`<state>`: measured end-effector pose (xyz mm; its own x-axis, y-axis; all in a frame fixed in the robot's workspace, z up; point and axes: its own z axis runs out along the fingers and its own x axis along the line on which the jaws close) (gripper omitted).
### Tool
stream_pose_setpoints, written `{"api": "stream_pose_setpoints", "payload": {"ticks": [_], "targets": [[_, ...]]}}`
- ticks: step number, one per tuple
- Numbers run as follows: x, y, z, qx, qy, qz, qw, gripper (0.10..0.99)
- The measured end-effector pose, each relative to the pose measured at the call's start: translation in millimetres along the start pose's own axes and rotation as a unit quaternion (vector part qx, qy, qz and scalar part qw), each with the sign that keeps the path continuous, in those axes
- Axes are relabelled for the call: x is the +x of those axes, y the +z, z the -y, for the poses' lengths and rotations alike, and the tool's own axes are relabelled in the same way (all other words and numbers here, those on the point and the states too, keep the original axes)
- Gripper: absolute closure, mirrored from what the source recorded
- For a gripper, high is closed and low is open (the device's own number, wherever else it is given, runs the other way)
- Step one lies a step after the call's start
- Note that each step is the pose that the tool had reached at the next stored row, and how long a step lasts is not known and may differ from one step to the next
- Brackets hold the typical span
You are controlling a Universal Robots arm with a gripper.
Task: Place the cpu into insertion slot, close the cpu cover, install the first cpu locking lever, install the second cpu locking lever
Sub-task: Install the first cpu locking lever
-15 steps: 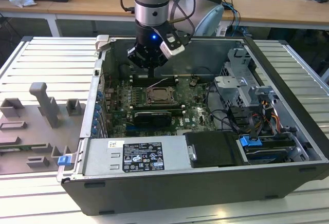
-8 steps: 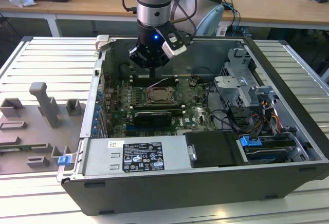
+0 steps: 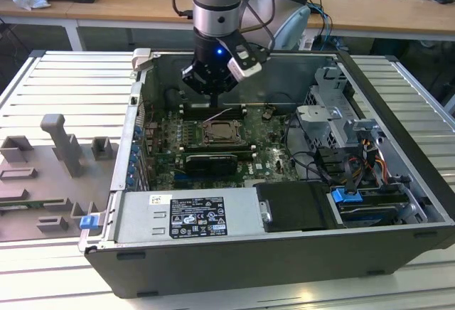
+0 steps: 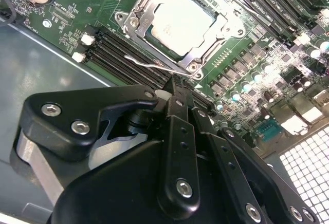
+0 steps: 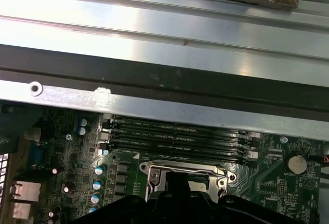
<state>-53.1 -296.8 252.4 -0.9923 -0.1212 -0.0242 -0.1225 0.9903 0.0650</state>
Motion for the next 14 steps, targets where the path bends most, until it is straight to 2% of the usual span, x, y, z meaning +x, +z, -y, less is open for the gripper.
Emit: {"api": "stream_pose_setpoints", "payload": {"ticks": [5, 7, 9, 11, 13, 14], "targets": [[-1.5, 0.4, 0.4, -0.0002, 0.000, 0.0000, 1.0000, 0.980], [-1.7, 1.1, 0.9, -0.0074, 0.002, 0.0010, 1.0000, 0.980], [-1.8, 2.1, 1.6, -0.0114, 0.006, 0.0019, 0.9999, 0.980], [-2.4, 3.4, 2.8, -0.0176, 0.008, 0.0028, 0.9998, 0.980], [-3.7, 4.3, 3.4, -0.0294, 0.009, 0.0041, 0.9995, 0.980], [-4.2, 4.8, 3.6, -0.0334, 0.010, 0.0046, 0.9994, 0.980]]}}
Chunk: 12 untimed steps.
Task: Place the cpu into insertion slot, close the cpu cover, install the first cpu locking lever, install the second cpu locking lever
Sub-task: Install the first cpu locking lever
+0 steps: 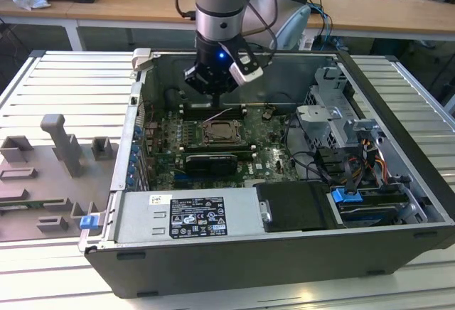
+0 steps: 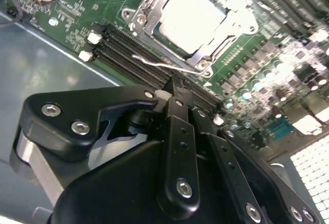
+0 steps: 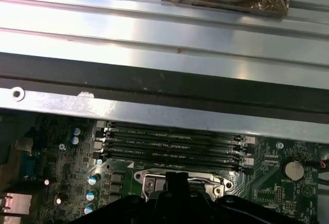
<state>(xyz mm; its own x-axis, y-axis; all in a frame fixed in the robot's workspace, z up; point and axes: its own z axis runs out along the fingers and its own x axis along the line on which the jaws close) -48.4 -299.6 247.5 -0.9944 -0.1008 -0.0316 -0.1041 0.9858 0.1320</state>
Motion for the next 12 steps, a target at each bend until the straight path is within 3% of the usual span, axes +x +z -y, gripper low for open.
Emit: {"api": "stream_pose_setpoints", "payload": {"ticks": [1, 5, 12], "targets": [[-0.6, 1.5, 0.2, -0.0022, 0.003, 0.0008, 1.0000, 0.980], [-4.4, 13.0, 2.1, -0.0020, 0.020, 0.0030, 0.9998, 0.980], [-11.4, 21.3, 1.0, -0.0022, 0.020, 0.0030, 0.9998, 0.980]]}}
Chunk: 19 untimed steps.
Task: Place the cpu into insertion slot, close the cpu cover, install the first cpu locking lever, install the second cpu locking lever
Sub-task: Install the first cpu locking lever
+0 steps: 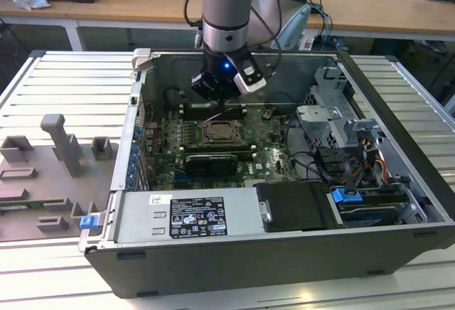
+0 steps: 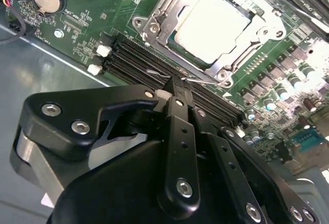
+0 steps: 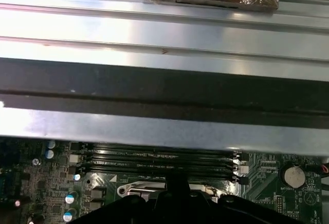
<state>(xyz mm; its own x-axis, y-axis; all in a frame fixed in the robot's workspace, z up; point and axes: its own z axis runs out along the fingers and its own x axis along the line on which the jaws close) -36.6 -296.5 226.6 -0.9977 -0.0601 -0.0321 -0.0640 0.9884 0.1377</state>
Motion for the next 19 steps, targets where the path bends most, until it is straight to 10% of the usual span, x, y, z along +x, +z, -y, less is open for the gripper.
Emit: {"api": "stream_pose_setpoints", "payload": {"ticks": [19], "targets": [[-10.0, 12.5, -0.2, 0.0070, 0.006, 0.0004, 1.0000, 0.980]]}}
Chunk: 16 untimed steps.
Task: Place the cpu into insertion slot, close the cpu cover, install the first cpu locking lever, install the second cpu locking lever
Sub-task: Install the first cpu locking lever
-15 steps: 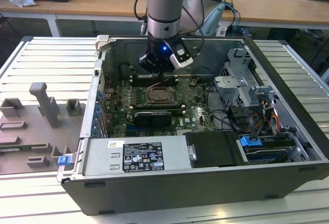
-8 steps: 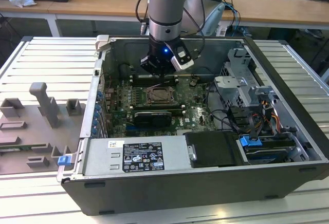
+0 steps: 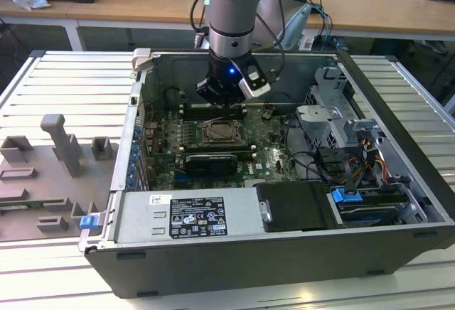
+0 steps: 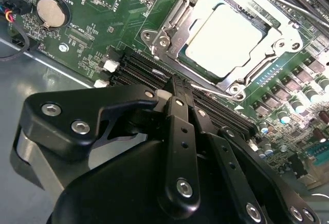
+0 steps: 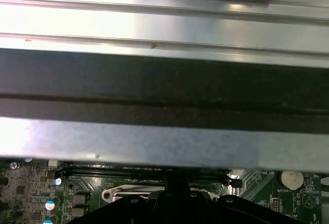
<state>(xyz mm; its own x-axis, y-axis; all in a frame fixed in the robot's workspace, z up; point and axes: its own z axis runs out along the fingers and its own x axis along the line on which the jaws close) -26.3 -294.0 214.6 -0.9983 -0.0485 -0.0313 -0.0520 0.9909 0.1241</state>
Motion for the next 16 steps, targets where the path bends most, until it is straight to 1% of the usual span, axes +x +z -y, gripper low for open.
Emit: {"api": "stream_pose_setpoints", "payload": {"ticks": [2, 6, 9, 11, 13, 14, 15, 16], "targets": [[-1.8, 1.7, -0.5, 0.0022, 0.000, 0.0000, 1.0000, 0.980], [-3.7, 4.6, -1.4, 0.0024, 0.000, -0.0001, 1.0000, 0.980], [-5.3, 7.6, -1.5, 0.0039, 0.000, -0.0002, 1.0000, 0.980], [-6.2, 9.4, -1.6, 0.0078, 0.000, -0.0003, 1.0000, 0.980], [-6.5, 10.6, -1.6, 0.0155, 0.000, -0.0008, 0.9999, 0.980], [-6.6, 11.1, -1.7, 0.0184, 0.000, -0.0009, 0.9998, 0.980], [-6.6, 11.8, -1.8, 0.0205, 0.000, -0.0011, 0.9998, 0.980], [-6.7, 12.5, -1.9, 0.0214, 0.000, -0.0010, 0.9998, 0.980]]}}
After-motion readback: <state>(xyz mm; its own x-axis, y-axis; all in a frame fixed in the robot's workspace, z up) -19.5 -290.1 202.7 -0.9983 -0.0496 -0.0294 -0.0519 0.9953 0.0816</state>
